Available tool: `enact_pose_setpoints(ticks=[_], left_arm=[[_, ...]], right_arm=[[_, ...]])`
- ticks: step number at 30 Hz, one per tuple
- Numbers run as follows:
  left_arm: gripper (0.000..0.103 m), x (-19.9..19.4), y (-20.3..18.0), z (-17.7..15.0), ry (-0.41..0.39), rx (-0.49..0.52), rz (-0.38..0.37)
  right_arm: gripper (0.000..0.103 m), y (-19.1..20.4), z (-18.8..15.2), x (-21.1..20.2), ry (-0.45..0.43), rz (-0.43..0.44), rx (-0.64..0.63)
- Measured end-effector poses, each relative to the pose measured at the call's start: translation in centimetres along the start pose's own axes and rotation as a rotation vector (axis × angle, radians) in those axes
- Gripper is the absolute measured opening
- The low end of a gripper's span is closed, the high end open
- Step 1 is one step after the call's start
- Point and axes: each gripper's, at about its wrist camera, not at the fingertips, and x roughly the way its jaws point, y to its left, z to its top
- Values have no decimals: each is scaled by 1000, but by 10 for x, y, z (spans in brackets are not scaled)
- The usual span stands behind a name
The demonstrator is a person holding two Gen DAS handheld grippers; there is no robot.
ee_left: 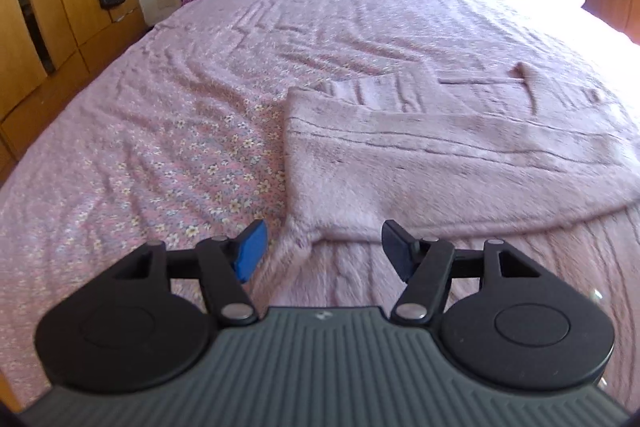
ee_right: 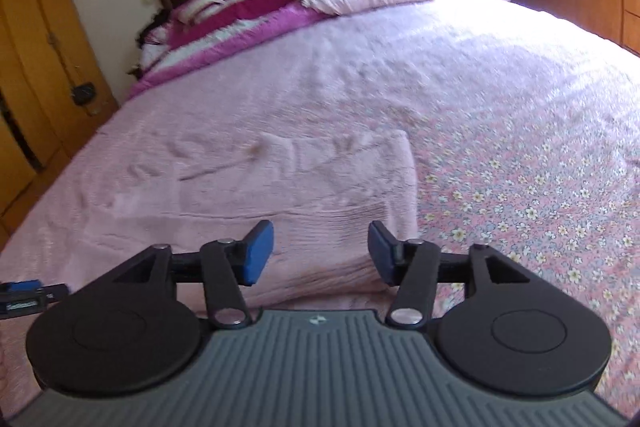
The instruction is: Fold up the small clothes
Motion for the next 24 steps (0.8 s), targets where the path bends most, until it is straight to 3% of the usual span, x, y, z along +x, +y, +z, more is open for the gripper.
enact_pose_setpoints(ticks=[5,9,13,18,24], left_arm=[[65,-41,-9,-15,-37,42,-42],[78,-70,-13,-36,-47,51,-91],[79,-93,-18,-56,-63,71,-97],[79,-111,-23,-80,-56,77,-110],[79,-114,-36,-105,-29,126,-142]], right_arm=[[70,24,-16,-43,-26,57,-39],[73,43,-39,-72,-12,102,-78],[76,57,-65,-93,13,133,-111],[81,68,-97,-113,42,138,-151],[87,80,-130,-124,93,122,-297]])
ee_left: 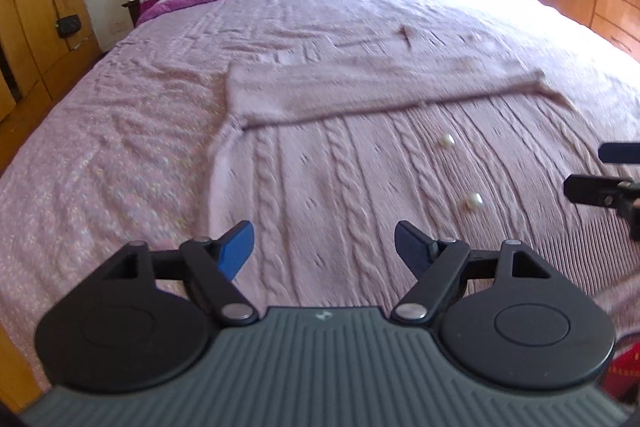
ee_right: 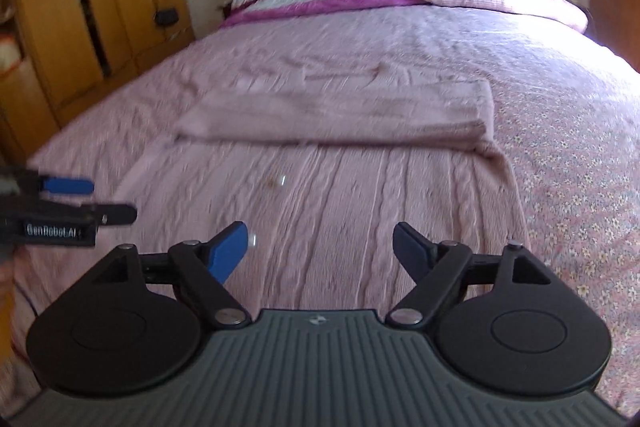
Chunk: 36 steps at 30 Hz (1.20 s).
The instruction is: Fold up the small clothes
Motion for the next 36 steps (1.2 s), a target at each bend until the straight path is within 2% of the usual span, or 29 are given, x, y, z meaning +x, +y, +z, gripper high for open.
enact_pose_setpoints(ticks=[3,6,13,18,22,25,27,30,33,36], left_arm=[[86,3,-5,-10,29,20,-56],[86,5,-10,-19,48,30,-86],[87,8,-20,-38,89,139,-75],[87,11,-22,-46,112,132,-78],[87,12,-21,-45,112,127,-64],[87,13,-21,-45,110,121,-69],[87,14,-22,-45,111,125,-70],[87,16,-23,-47,120,133,-70],[87,17,-25,-48,125,146,-77],[87,17,-28,-49,128,157,-95]], right_arm=[[93,13,-16,3,28,-25,-117],[95,27,-32,10,62,-37,-229],[96,43,-59,27,179,-38,-365],[98,49,-72,45,282,-57,-452],[98,56,-76,50,317,-63,-519],[100,63,-81,58,336,-104,-585],[102,68,-85,65,329,-136,-631],[102,72,-86,66,268,-159,-676],[102,70,-81,61,204,-183,-660],[100,64,-70,56,120,-258,-617]])
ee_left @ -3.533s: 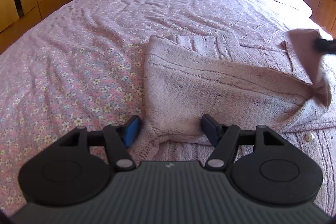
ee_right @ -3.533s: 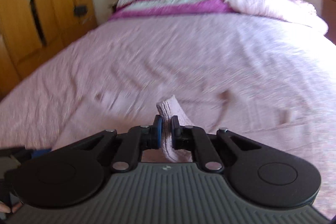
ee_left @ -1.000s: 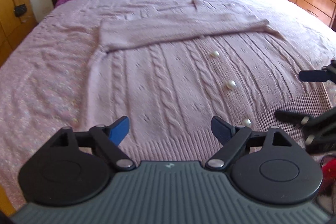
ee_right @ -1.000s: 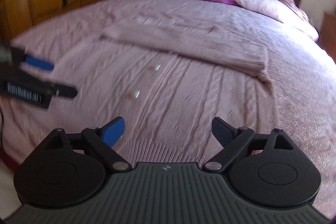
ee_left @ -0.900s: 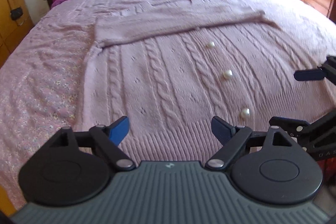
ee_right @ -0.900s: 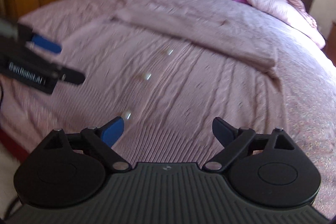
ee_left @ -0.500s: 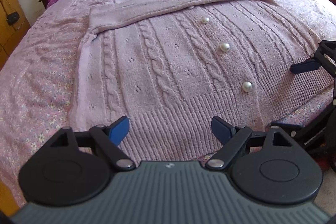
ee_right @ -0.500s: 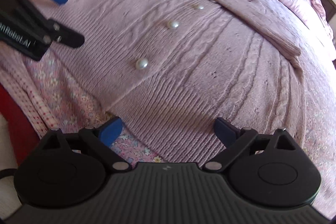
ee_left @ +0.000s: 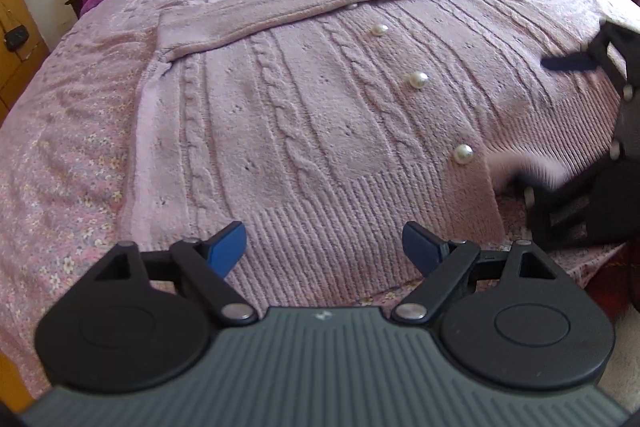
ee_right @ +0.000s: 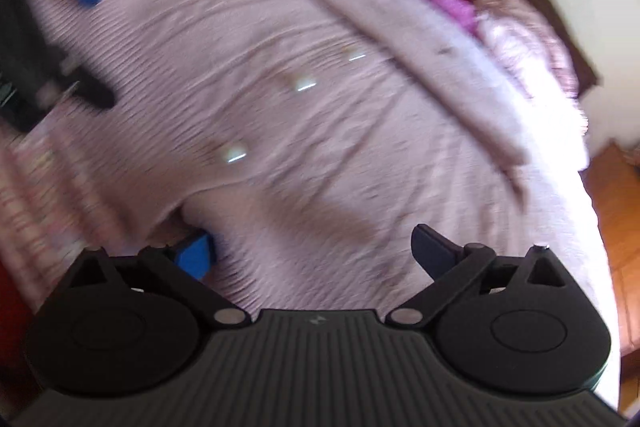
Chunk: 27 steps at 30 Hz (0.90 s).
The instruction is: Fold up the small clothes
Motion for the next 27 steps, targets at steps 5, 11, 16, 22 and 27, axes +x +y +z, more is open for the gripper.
enact_pose_setpoints(ticks=[5,11,16,22,27], left_arm=[[87,-3,-8,0,-10,41,-54],[87,2,-27,-3,9,163,-85],[86,22,-38,-8,68,260,51],[88,26,-29,-2,25,222,153],[62,22,-22,5,-19,186,148]], right_arm=[[100,-30,5,-6,-51,-6,159],[100,-41,4,-6,-52,21,248],[100,-42,1,-13,-66,33,310],[100,-46,-1,-13,-65,55,337],[100,-43,-3,-13,-51,81,315]])
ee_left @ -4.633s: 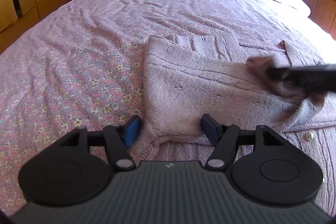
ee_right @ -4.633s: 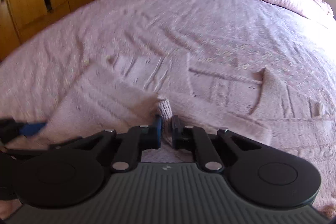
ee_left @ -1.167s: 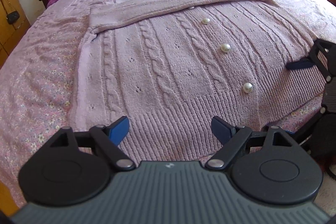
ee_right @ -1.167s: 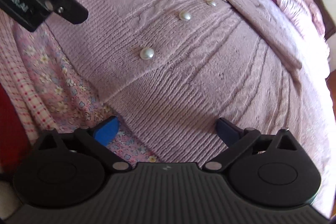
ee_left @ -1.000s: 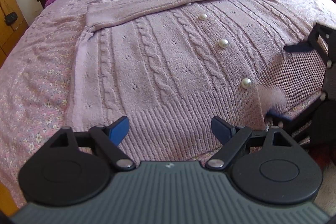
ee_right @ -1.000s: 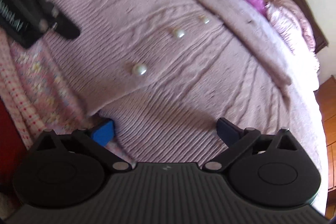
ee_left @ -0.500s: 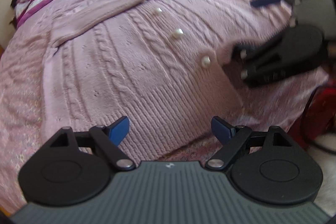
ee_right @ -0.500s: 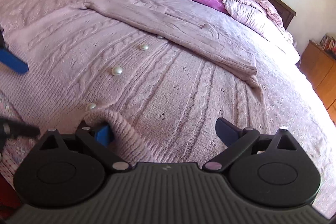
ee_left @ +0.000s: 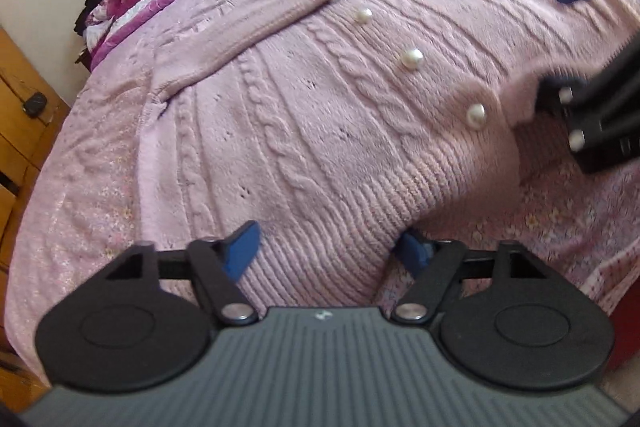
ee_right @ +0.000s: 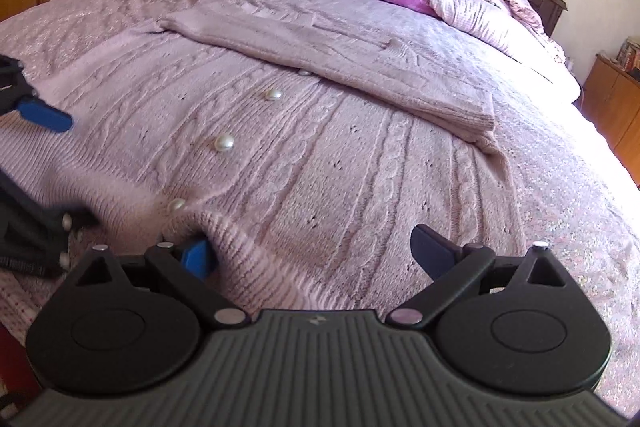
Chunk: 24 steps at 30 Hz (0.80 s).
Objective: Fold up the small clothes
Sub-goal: 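Grasp the cardigan hem with the left tool while the right tool grasps it too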
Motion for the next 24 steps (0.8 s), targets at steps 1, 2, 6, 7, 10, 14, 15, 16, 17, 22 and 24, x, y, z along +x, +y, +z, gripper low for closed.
enact_pose_setpoints(ticks=[1,2,6,7,10,14,15,16,17,22,24], left_arm=[[53,-2,1,1,-14,-6,-5],[32,-2,2,3,-23,-9,-7],[14,-7,8,5,-60,-34,-29],[14,-11,7,6,-73,-40,-32],[13,-17,12,9,-107,-75,-44],[13,-22,22,12,-132,-137,-66],[13,-24,24,13,-139,-153,-70],[13,-25,27,14,-147,-169,-74],[13,-27,30,14,-153,-185,-77],[13,-31,43,22,-180,-259,-88],[13,-32,45,24,-187,-267,-88]], right_arm=[[100,0,-1,0,6,7,-6],[100,1,-1,0,10,15,-11],[100,7,-3,-2,19,49,-47],[100,9,-4,-3,20,58,-57],[100,14,-5,-6,21,92,-80],[101,21,-6,-6,29,131,-92],[101,23,-6,-5,34,132,-99],[101,25,-6,-4,39,131,-107],[101,26,-6,-3,45,127,-114],[101,30,-6,0,61,79,-146],[100,29,-6,0,46,41,-149]])
